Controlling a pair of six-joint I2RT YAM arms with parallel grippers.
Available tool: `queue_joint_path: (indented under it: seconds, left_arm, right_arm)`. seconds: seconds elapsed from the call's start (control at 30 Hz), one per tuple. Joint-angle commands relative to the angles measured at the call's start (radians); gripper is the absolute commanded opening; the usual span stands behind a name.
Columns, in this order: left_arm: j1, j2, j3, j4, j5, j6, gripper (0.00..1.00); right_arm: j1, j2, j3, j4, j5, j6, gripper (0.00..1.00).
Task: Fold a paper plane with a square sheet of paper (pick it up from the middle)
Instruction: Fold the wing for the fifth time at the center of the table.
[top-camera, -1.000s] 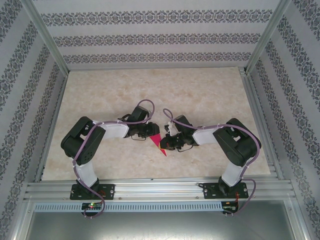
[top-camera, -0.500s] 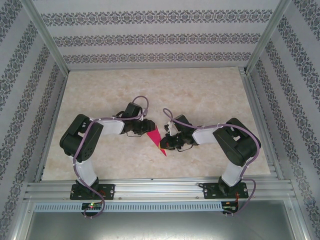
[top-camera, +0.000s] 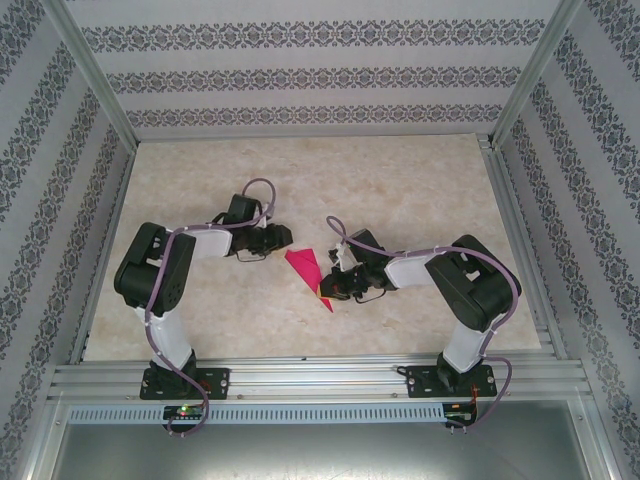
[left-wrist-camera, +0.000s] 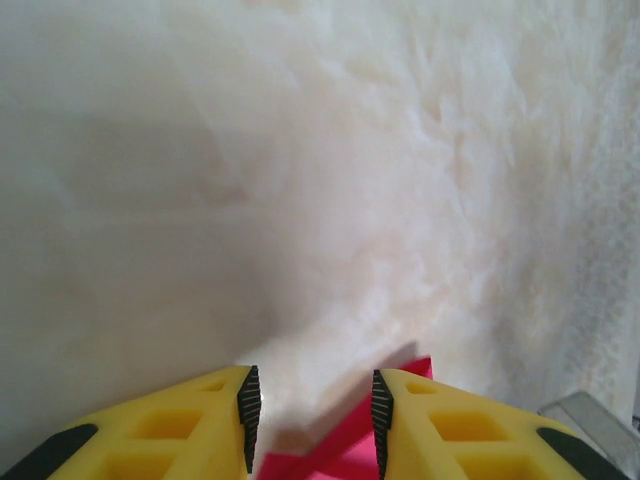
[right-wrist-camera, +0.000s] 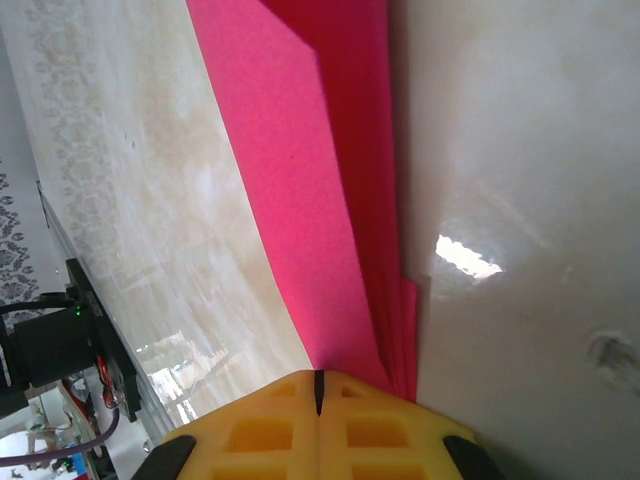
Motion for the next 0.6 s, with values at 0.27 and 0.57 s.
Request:
queue_joint_path:
  seconds: [0.27,0.57]
  left_arm:
    - [-0.049,-0.187,-0.022,-0.043,0.048,0.014,0.37]
    - [-0.229,-0.144,-0.103,0.055,0.030,-0.039,0.30]
  right_arm:
    - [0.000,0.058,-0.041,-0.161,0.097,0.008,0.00]
    - [-0.003,0.053,-0.031,-0.164,0.104,0.015,0.00]
